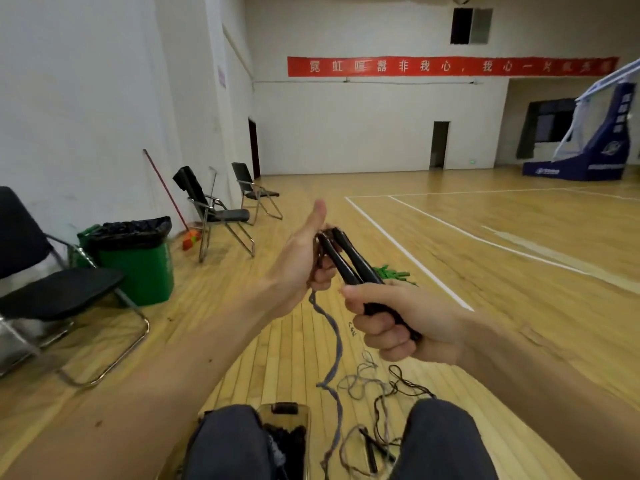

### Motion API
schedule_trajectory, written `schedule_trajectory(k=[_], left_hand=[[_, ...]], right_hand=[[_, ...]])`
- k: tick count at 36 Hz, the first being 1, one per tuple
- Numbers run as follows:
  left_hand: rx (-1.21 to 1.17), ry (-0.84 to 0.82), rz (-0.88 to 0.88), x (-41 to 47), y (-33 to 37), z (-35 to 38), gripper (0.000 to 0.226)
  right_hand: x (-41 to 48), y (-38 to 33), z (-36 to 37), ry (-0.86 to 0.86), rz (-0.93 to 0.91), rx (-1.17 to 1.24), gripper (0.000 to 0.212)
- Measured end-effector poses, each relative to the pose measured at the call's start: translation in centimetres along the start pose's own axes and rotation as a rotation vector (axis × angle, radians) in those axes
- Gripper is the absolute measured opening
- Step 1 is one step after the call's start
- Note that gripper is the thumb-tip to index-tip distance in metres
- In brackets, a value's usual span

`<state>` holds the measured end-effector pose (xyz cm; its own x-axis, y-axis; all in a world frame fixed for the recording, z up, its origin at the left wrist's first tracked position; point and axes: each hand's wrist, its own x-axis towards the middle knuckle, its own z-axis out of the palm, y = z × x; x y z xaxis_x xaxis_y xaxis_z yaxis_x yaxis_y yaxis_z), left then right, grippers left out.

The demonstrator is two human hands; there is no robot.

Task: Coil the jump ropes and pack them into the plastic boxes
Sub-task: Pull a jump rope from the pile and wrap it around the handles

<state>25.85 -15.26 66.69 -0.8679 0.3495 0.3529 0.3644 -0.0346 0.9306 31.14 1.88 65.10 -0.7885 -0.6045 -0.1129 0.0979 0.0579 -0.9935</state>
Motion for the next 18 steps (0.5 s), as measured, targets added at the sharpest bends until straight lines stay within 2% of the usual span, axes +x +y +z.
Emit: schedule_trajectory(k=[5,11,15,18], left_hand=[[-0.04,-0.05,-0.032,-1.5,-3.4,0.7,0.079],[-0.073,-0.056,-0.151,-3.2,-6.5,1.4,0.086],[-0.052,0.036,-0.184,-4.2,-8.4,2.1,0.071],[-0.027,0.114,-0.219,-5.0,-9.7,2.3,0.05]], right_hand=[[0.1,3.4,-0.7,-0.049,0.044,0.153,0.032],[0.3,5.0,0.1,0.076,0.031,0.092,0.034],[0.6,5.9,0.9,0.132,0.054,0.049,0.039],[1.0,6.9,1.1,0.163,0.081,0.036,0.039]])
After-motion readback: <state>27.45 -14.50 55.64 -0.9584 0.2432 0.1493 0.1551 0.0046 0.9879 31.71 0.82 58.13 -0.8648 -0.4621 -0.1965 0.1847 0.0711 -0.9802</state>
